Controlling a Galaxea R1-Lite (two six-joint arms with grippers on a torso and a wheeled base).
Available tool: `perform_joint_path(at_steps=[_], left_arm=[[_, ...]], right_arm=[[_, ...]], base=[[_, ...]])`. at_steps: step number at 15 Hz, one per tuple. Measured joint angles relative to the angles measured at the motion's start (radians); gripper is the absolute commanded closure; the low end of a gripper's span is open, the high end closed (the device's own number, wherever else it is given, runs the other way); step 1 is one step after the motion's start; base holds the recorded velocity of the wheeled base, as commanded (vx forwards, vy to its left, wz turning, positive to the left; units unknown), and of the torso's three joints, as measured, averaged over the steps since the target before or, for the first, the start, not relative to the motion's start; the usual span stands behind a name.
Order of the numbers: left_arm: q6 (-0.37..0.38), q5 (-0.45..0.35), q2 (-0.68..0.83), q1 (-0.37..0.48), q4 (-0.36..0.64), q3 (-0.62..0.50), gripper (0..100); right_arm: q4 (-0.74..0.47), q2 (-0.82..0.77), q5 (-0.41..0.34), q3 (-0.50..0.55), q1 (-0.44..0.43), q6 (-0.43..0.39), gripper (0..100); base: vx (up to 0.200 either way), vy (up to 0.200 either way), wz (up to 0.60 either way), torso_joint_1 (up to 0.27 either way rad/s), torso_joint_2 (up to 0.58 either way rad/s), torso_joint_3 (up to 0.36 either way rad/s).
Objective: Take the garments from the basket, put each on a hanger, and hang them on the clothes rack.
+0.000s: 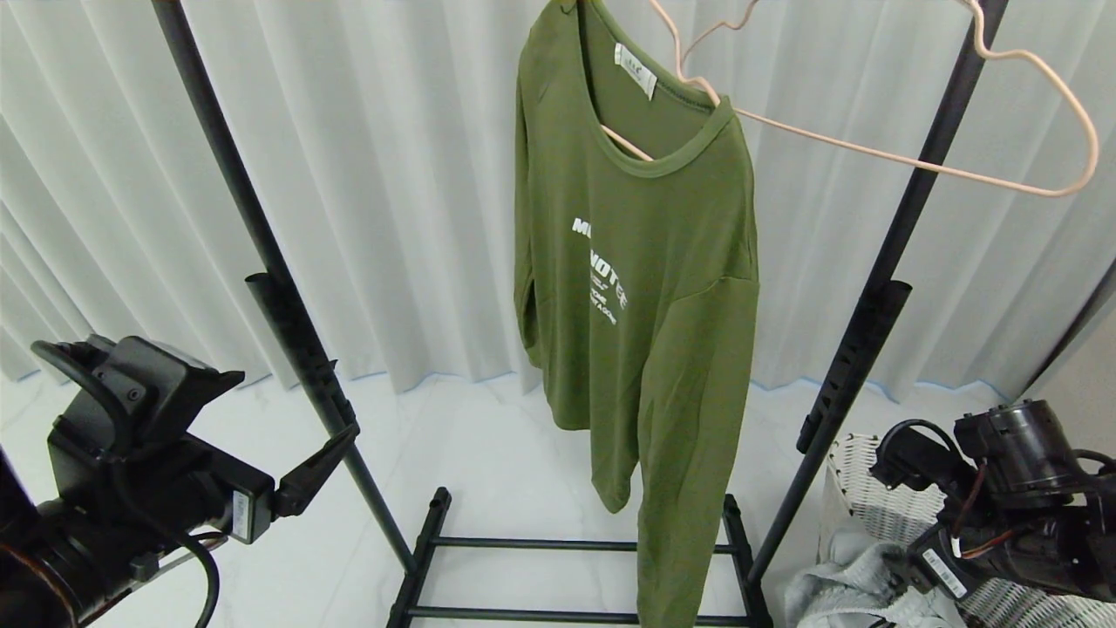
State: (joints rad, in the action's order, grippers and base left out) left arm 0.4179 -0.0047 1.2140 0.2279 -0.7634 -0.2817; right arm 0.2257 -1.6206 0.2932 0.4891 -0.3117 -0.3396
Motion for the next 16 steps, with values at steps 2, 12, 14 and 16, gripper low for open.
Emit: perform_joint_path(at_steps=[2,12,14,16], left_arm=[[0.000,0.001,-0.001,0.003,0.000,0.002,0],[-0.001,-0.001,0.001,0.001,0.000,0.009,0],[-0.001,-0.001,0.003,0.002,0.000,0.011,0],[0.000,-0.001,0.006,0.002,0.000,0.018,0]], right_arm=[[-0.037,0.008,0.004,-0.002,-0.008,0.000,0],[-0.084,0.051,0.024,0.007,-0.059,0.021,100],[-0.107,0.090,0.024,0.035,-0.064,0.021,100],[-0.162,0.142,0.024,0.081,-0.068,0.021,100]], base=[[0.000,0.000,0.00,0.000,0.00,0.000],[0.000,0.000,0.00,0.000,0.00,0.000],[0.000,0.000,0.00,0.000,0.00,0.000],[0.000,0.000,0.00,0.000,0.00,0.000]])
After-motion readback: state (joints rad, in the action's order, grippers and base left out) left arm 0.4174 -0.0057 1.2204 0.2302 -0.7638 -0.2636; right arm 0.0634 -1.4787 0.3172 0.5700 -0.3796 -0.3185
